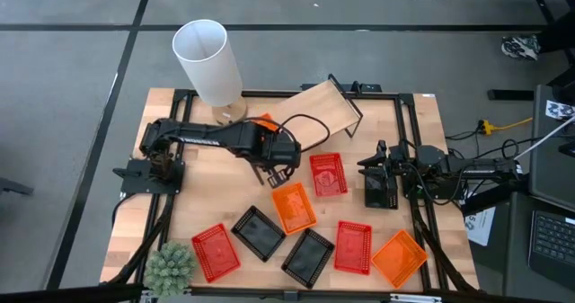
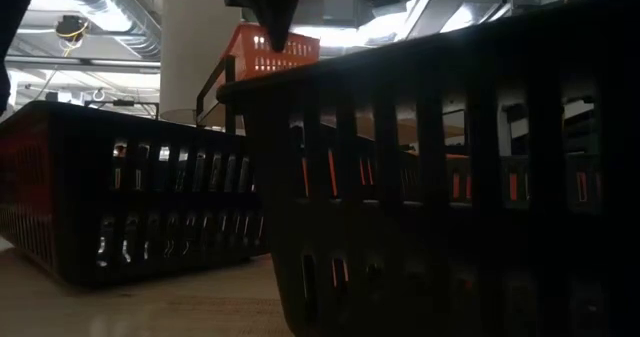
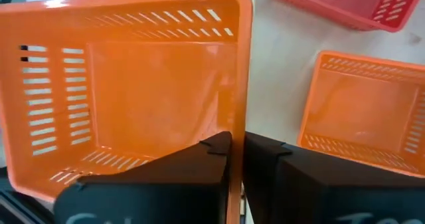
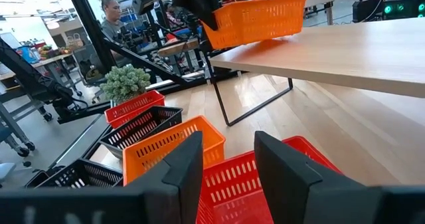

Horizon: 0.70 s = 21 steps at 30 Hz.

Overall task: Stack baskets on shelf by color
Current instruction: Put the top left orange basket on the shelf

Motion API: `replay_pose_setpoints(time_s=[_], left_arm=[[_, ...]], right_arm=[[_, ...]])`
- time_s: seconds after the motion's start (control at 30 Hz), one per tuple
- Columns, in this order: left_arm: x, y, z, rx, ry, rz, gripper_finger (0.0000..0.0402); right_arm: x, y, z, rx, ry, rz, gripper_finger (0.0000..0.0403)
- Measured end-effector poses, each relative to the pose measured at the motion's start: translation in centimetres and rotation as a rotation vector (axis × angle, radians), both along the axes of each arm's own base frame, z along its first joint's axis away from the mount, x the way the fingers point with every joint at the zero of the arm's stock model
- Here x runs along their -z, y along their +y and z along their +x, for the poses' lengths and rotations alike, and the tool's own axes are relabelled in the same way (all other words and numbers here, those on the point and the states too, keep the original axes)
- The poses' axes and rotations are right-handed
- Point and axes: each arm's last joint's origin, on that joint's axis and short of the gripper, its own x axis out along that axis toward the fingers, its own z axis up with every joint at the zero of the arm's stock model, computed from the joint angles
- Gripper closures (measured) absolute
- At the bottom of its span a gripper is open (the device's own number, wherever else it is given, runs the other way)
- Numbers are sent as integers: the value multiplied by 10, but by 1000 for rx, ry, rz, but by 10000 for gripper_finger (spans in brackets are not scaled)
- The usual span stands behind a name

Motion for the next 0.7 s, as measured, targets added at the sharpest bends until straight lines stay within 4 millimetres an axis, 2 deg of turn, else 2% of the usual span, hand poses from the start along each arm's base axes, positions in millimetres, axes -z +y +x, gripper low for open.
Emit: replay_pose_setpoints(time_s=[0.37,0.57,0.7], left_arm=[[-1,15,4,-67,-45,-8,349],[-1,14,4,-49,-41,-51,345],[-9,14,1,-42,-65,-49,345]], right_arm=[[0,0,0,0,0,-2,267],[0,0,0,0,0,-5,267],[0,0,0,0,0,-5,267]])
